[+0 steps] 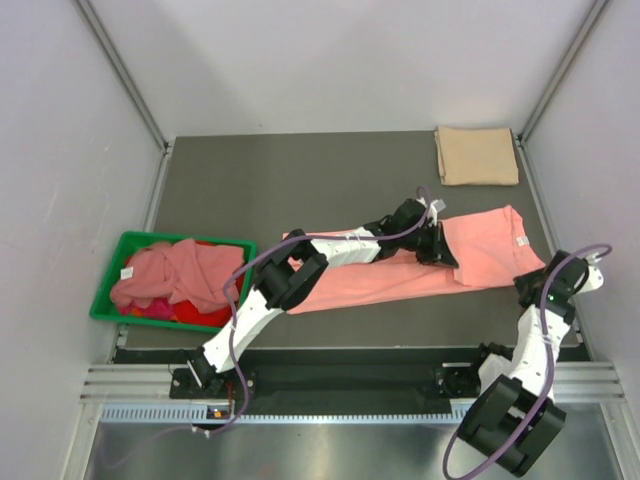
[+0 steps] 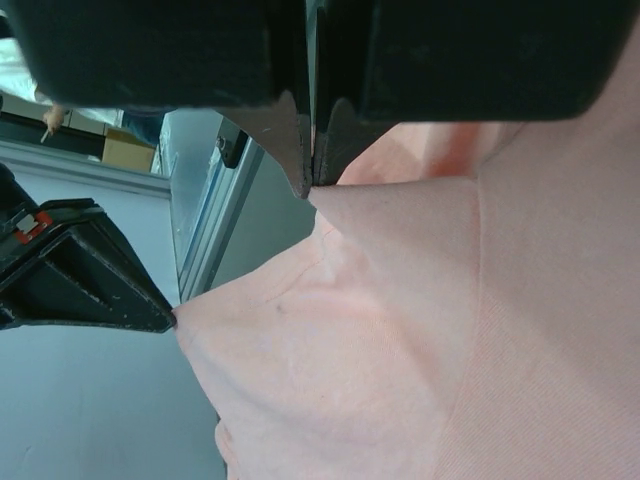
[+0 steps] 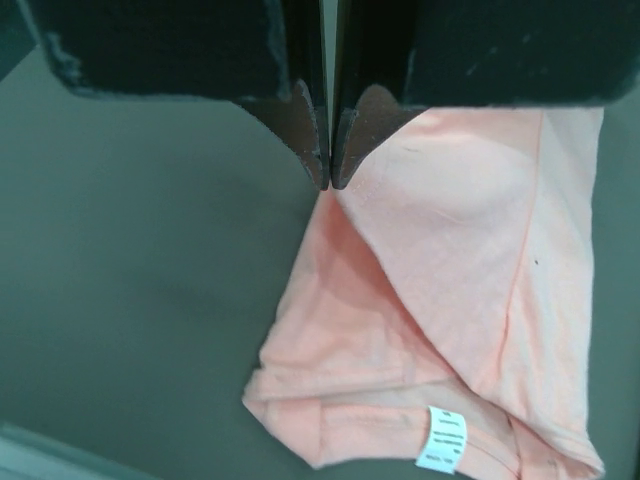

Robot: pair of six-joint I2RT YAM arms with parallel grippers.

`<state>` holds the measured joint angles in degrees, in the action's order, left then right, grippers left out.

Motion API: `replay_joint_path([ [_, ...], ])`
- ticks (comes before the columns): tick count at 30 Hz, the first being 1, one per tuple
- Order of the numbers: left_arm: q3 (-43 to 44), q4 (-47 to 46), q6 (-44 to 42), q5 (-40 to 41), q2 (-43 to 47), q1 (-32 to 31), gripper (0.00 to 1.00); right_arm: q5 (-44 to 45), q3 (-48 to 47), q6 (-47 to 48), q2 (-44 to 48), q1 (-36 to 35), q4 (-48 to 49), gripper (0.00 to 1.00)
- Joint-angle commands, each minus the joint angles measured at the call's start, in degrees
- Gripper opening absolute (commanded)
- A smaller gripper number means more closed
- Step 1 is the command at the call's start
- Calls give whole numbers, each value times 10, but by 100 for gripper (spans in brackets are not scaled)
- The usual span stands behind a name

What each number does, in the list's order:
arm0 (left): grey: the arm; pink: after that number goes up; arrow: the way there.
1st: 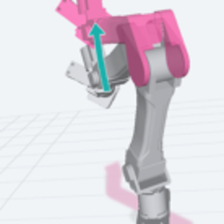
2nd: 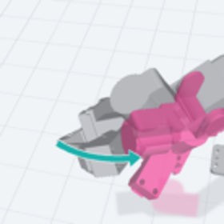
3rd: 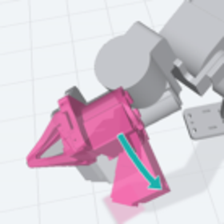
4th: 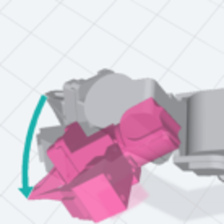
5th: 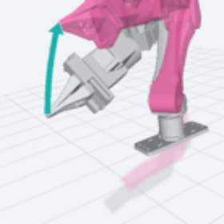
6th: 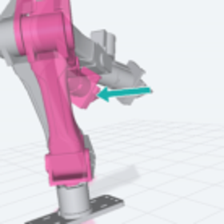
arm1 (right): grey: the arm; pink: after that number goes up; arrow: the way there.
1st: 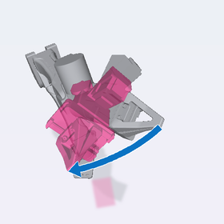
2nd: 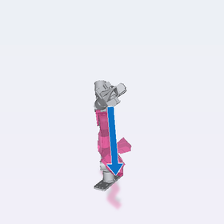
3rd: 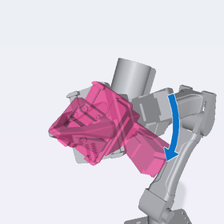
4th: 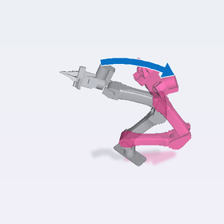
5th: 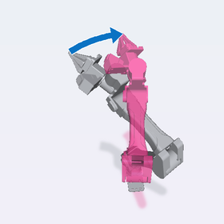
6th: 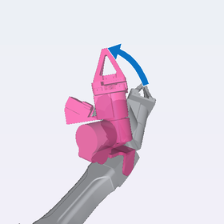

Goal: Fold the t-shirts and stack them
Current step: Fold the tshirt

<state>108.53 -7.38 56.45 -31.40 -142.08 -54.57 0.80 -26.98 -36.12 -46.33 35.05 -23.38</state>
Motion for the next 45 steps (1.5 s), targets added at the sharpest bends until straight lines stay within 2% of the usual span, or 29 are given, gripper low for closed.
replay_joint_path([
  [1, 18, 38, -26, -11, 21, -1, 0, 10, 20, -22, 40, 7, 1, 0],
  [5, 19, 71, -44, -2, 27, -1, 0, 18, 26, -25, 60, 6, -4, 0],
  [12, 19, 105, -49, -10, 25, -1, 0, 4, 0, -6, -9, 6, 17, 0],
  [26, 43, 176, -49, -1, 32, 4, 0, 42, -62, 5, -38, 8, -4, 0],
  [35, 44, 211, -58, 1, 34, 5, 0, -5, -7, 18, -54, 7, 42, 0],
  [37, 44, 230, -70, 12, 34, 5, 6, -21, -1, 18, -65, 7, 51, 0],
  [38, 44, 242, -76, 19, 37, 5, 12, -27, -3, 17, -76, 7, 53, 0],
  [41, 45, 256, -93, 24, 45, 5, 20, -43, -10, 13, -94, 7, 69, 0],
  [45, 50, 287, -125, 58, 65, 7, 23, -62, -25, 12, -120, 6, 83, 0],
])
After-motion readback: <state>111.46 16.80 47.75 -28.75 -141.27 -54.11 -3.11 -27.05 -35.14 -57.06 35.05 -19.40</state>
